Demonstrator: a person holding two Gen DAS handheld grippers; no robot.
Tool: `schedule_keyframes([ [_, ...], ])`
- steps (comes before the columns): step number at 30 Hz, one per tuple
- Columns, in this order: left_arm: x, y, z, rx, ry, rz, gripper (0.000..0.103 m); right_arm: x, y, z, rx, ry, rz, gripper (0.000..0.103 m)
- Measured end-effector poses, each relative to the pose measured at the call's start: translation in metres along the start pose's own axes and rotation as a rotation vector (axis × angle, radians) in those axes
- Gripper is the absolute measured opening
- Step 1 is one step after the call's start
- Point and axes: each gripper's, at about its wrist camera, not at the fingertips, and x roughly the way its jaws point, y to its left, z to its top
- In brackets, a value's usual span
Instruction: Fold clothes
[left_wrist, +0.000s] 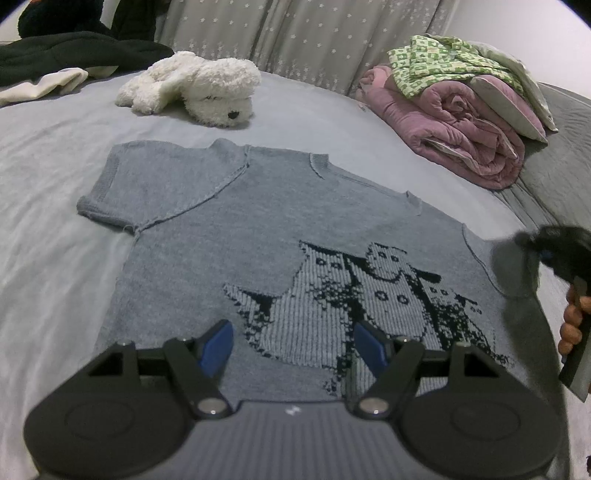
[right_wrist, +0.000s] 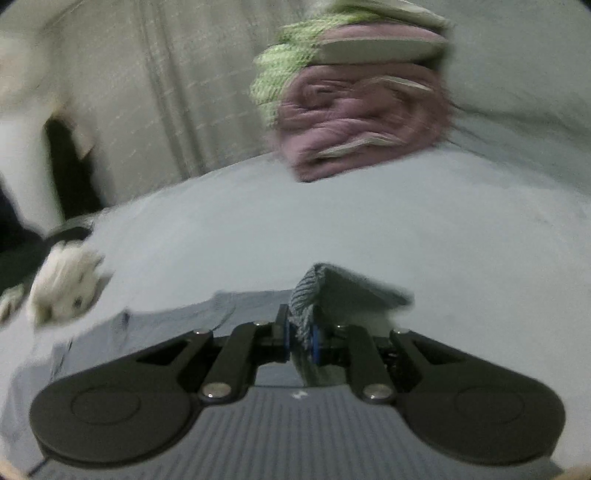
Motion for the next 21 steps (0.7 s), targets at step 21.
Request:
schedule_keyframes([
  [21, -0.004, 0.009, 0.006, -0.05, 0.008, -0.008, 0.074, 0.009, 0.108, -0.01, -0.408, 0.122, 0.278, 0.039],
])
